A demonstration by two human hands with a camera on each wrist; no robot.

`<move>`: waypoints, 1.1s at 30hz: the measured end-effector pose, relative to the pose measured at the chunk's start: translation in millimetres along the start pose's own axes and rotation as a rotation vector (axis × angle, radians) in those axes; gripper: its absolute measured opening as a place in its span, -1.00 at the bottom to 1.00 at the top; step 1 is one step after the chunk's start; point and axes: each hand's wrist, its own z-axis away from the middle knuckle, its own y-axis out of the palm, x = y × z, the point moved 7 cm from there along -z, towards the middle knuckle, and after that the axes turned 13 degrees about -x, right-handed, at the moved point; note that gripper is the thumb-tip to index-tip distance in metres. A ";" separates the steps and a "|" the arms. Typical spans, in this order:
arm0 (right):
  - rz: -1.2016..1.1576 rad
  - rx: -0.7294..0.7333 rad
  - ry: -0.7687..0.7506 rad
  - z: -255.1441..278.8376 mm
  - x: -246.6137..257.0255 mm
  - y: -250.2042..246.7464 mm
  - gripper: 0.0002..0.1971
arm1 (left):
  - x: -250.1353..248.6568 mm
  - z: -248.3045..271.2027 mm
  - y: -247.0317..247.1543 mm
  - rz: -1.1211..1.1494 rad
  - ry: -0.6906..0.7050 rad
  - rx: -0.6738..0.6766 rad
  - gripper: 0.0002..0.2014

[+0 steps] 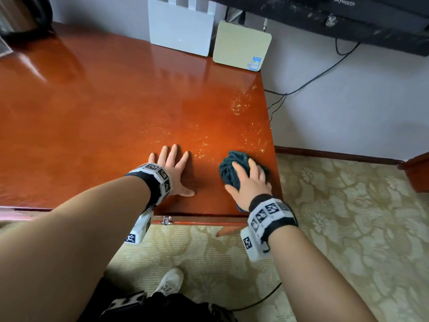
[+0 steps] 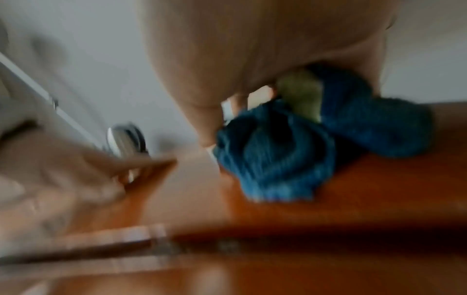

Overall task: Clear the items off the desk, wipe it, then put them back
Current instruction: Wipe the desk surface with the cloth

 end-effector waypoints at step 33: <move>0.048 -0.066 -0.377 -57.4 105.5 2.5 -0.46 | 49.7 -16.5 -4.8 0.005 -0.161 0.009 0.34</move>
